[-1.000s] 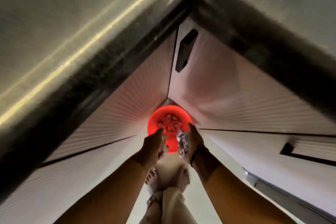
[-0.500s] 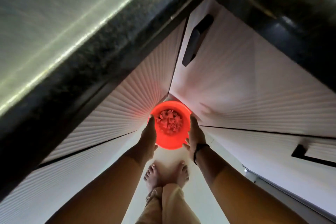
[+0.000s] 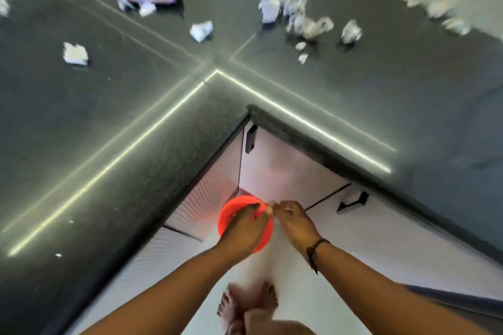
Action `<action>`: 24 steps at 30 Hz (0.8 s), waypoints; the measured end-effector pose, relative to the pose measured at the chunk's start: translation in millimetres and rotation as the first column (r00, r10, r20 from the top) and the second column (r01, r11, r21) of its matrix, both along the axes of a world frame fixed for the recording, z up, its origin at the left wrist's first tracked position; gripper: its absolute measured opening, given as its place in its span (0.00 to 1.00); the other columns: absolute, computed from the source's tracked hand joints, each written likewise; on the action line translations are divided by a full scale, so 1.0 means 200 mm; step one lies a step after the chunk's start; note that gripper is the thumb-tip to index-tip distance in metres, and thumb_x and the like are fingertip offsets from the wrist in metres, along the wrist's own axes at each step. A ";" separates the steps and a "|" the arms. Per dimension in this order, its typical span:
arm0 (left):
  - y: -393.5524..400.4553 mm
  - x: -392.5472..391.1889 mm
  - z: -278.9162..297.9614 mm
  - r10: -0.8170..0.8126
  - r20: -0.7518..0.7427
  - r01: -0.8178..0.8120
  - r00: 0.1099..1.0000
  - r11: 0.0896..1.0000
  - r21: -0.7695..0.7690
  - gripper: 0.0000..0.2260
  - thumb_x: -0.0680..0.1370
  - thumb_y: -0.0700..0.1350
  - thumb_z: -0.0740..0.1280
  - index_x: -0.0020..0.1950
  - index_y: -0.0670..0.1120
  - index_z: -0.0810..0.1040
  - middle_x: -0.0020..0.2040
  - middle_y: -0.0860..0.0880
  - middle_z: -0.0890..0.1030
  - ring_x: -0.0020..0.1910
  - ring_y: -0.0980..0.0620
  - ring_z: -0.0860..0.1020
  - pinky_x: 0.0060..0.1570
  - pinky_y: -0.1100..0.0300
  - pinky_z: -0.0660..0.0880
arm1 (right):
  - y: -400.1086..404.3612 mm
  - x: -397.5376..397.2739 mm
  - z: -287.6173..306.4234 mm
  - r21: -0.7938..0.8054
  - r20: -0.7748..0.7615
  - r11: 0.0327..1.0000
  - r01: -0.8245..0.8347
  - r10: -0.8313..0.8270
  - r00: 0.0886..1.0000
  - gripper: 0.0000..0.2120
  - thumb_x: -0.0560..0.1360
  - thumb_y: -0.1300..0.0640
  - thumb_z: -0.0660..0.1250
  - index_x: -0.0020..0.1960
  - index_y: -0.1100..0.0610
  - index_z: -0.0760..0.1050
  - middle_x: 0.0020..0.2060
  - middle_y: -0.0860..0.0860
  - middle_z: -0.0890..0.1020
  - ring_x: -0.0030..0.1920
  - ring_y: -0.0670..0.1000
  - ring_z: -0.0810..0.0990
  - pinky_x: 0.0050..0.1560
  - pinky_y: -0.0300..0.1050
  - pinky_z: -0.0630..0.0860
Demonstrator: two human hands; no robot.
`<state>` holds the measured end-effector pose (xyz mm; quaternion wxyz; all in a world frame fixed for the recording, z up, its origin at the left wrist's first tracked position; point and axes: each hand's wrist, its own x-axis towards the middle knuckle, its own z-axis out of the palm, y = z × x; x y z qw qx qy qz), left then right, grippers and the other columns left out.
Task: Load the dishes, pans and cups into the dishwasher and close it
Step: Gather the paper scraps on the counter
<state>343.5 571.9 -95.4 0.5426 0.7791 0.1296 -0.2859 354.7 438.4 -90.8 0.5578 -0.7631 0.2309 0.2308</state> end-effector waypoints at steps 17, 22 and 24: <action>-0.08 0.52 1.02 -0.188 0.599 -0.043 0.779 0.936 0.350 0.43 0.67 0.76 0.58 0.75 0.53 0.60 0.76 0.51 0.62 0.74 0.50 0.61 0.71 0.46 0.62 | -0.58 0.39 0.94 -0.395 0.465 0.909 0.129 0.077 0.882 0.24 0.72 0.43 0.70 0.63 0.50 0.69 0.55 0.49 0.77 0.53 0.49 0.78 0.56 0.49 0.75; -0.11 0.89 0.94 -0.326 0.473 -0.045 0.818 0.785 0.618 0.60 0.55 0.82 0.55 0.78 0.53 0.38 0.78 0.49 0.38 0.77 0.44 0.42 0.75 0.44 0.50 | -0.99 0.64 0.87 -0.688 0.350 0.697 0.202 0.074 0.934 0.40 0.67 0.28 0.62 0.70 0.51 0.63 0.67 0.53 0.69 0.66 0.56 0.70 0.64 0.52 0.69; -0.13 1.02 0.90 -0.340 0.453 -0.059 0.824 0.744 0.665 0.62 0.54 0.83 0.54 0.76 0.54 0.33 0.77 0.49 0.34 0.77 0.44 0.39 0.74 0.44 0.47 | -1.13 0.76 0.82 -0.736 0.295 0.645 0.208 0.028 0.955 0.46 0.65 0.23 0.57 0.72 0.51 0.59 0.70 0.54 0.65 0.69 0.58 0.66 0.66 0.55 0.67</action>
